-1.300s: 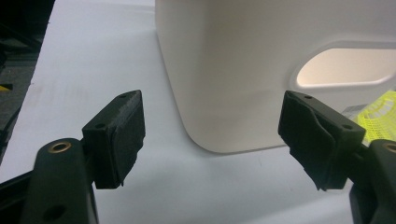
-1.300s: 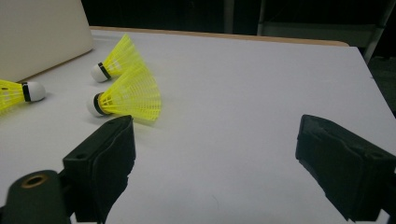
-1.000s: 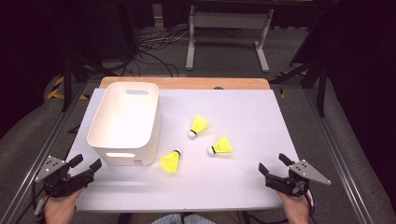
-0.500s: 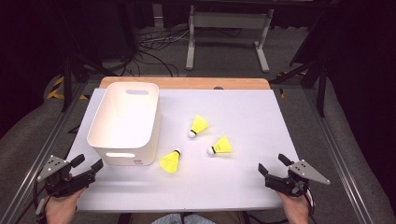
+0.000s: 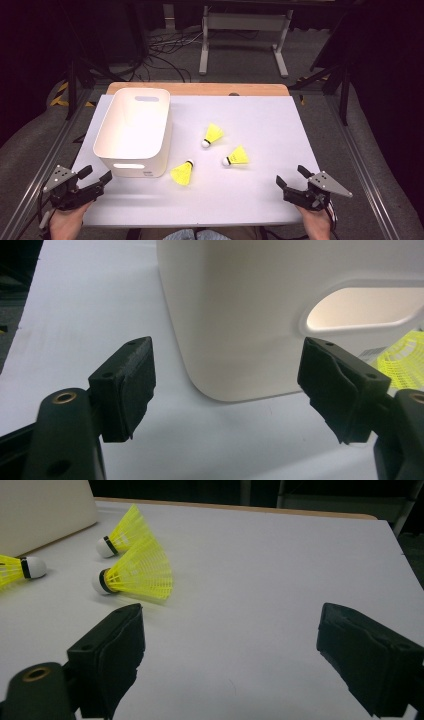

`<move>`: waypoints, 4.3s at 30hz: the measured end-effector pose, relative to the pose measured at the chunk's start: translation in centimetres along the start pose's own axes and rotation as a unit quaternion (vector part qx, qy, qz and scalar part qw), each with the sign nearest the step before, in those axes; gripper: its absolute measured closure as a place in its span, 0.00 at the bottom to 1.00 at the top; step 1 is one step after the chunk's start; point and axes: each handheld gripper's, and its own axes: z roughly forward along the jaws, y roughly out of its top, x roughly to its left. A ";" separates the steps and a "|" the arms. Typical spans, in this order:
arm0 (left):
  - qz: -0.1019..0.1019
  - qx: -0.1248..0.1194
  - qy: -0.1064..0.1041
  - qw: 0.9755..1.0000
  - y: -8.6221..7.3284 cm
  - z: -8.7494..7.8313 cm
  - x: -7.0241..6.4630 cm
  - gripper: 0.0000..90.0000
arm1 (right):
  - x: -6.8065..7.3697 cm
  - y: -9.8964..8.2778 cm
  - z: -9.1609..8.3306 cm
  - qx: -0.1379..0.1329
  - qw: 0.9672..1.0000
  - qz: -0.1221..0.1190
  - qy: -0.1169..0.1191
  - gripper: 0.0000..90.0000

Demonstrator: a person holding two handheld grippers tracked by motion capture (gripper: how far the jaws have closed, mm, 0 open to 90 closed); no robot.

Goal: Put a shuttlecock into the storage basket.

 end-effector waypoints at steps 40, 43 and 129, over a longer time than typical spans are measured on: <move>-0.008 0.003 0.044 0.999 1.3 -0.5 2.8 0.26 | 0.0 0.0 0.0 0.001 1.000 -0.001 -0.005 0.14; -0.011 0.004 0.048 0.999 1.5 -0.4 3.0 0.26 | 0.0 0.0 0.0 0.001 1.000 -0.001 -0.006 0.14; -0.011 0.039 0.044 0.998 11.0 -0.4 1.5 0.40 | 0.1 0.1 0.1 0.004 1.000 -0.004 0.008 0.14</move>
